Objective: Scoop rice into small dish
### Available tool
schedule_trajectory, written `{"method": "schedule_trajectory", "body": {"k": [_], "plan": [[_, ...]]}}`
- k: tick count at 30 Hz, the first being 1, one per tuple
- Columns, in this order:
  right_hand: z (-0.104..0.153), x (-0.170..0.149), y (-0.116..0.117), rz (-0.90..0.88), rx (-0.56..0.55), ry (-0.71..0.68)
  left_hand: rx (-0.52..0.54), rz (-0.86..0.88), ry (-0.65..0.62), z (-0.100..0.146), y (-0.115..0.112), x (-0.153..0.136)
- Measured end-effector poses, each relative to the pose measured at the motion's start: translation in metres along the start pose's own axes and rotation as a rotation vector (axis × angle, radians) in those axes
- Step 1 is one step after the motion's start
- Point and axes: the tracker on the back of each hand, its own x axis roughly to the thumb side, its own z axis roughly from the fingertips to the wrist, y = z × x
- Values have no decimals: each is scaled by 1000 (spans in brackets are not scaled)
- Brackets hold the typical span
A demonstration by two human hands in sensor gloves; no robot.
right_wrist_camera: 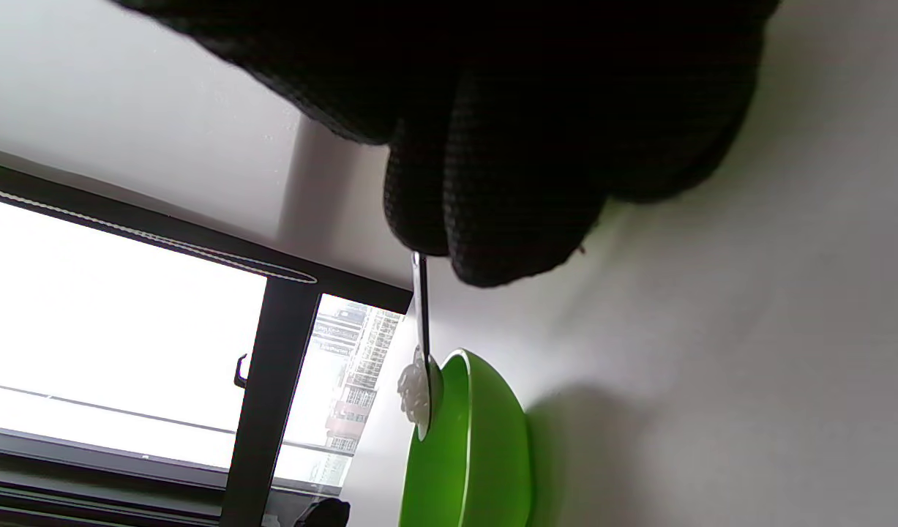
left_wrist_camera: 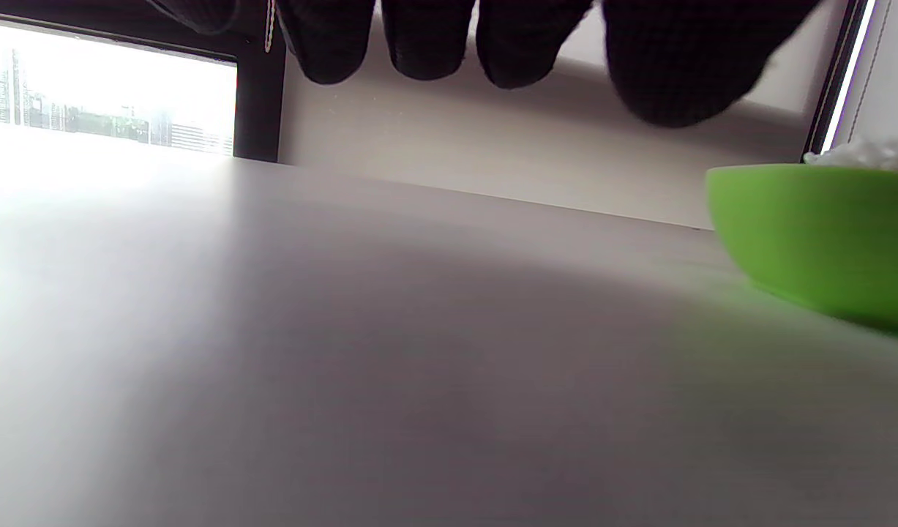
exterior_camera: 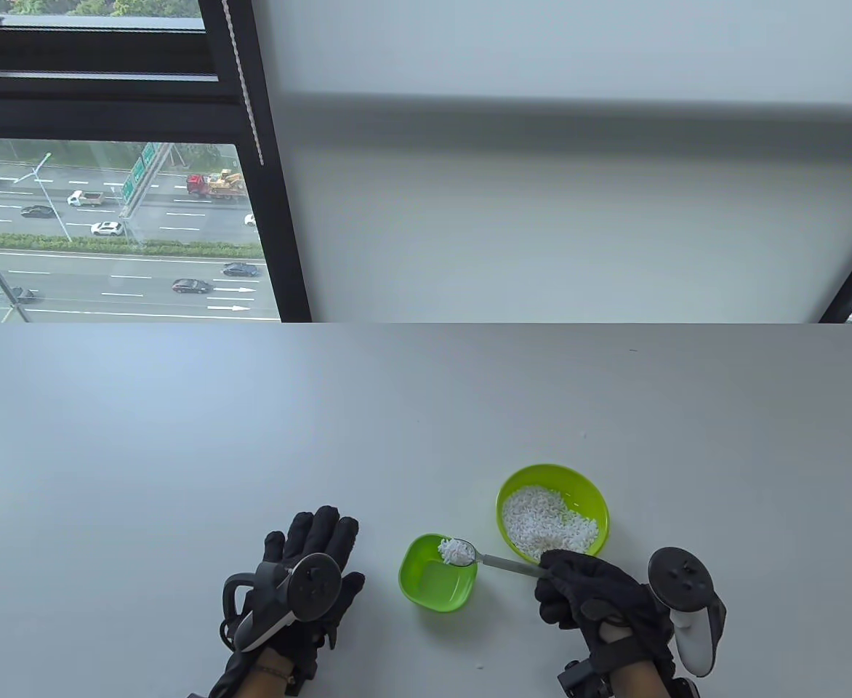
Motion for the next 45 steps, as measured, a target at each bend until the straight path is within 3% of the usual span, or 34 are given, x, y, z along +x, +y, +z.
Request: {"method": "schedule_trajectory", "body": {"k": [9,16,18,23,27,29,36,42,45], "plan": [[-1,3,6,41,56,-21,0,-2,-2,0,0,0],[2,5,0,21,13,-56,-3,-5,-3,0,-1,0],[6,8,-7,28,-61,-87,-3,-4,-3,0,-1,0],[22,13,-35,80,-414,-188,-3,-5,-3,0,-1,1],[35,18,-51,347,-740,-231,-3,-5,-3,0,-1,0],[37,20,-53,460,-791,-212,-3,-5,-3,0,-1,0],[26,12,-50,509,-735,-137,-3,-5,-3,0,-1,0],[17,0,-52,331,-612,-46,-8,-5,-1,0,-1,0],[12,-10,-52,152,-500,25,-9,-6,-1,0,-2,0]]}}
